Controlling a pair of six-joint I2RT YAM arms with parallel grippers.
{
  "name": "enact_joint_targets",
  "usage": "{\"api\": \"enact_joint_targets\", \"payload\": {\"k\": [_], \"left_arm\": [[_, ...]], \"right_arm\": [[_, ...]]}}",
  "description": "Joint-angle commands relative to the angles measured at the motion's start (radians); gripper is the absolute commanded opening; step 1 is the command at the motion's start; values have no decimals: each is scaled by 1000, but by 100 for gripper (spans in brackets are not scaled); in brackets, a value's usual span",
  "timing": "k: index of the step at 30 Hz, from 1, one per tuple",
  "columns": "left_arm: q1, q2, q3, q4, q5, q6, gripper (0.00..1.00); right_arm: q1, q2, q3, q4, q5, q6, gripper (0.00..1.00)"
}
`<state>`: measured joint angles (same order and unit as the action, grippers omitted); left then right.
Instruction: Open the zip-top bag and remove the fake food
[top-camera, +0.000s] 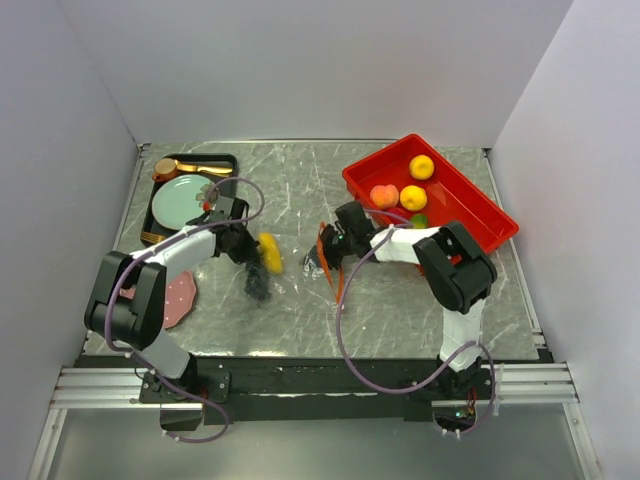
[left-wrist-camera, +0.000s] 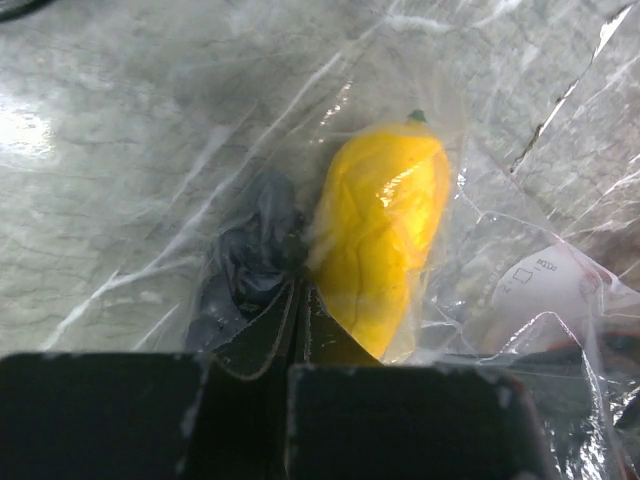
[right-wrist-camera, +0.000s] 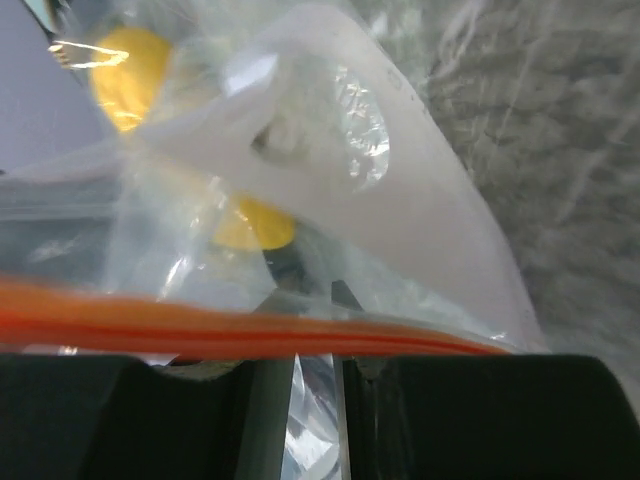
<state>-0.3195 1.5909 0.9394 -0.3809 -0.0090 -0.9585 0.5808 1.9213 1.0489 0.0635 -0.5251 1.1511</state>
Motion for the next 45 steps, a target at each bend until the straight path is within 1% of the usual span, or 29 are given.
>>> {"api": "enact_joint_targets", "payload": {"k": [1,4,8,13,16,17,19,23,25,27,30,37,44,45], "left_arm": [[-39,40,33,-42,-46,29,1],[-73,66,48,-67,-65,33,1],[-107,80,53,-76,-78,35,1],[-131,95,62,-85,-69,44,1],[-139,98,59,-79,-56,49,1],[-141,98,59,-76,-49,50,1],[-147,109,62,-78,-39,58,1],[-158,119,67,-85,-31,70,1],[-159,116,65,-87,-19,87,1],[-159,112,70,-90,-13,99,1],[-161,95,68,-93,1,119,1],[-161,47,70,-98,37,156,1],[-159,-52,101,-154,12,121,1],[-155,-66,101,-164,-26,103,1]], "right_arm": [[34,36,36,84,-38,35,28],[42,44,34,127,-52,48,29],[45,31,28,176,-61,52,35],[56,27,30,236,-95,56,38],[59,25,52,171,-47,0,38],[62,22,60,124,-35,-17,38],[63,15,79,90,-18,-53,41],[70,-11,120,9,78,-125,47],[73,-36,123,-11,108,-158,48],[73,-59,115,-7,140,-174,49],[73,-67,103,24,146,-179,49],[76,-8,145,-1,148,-208,48],[76,-5,137,9,142,-215,48],[76,-5,135,9,140,-214,48]]}}
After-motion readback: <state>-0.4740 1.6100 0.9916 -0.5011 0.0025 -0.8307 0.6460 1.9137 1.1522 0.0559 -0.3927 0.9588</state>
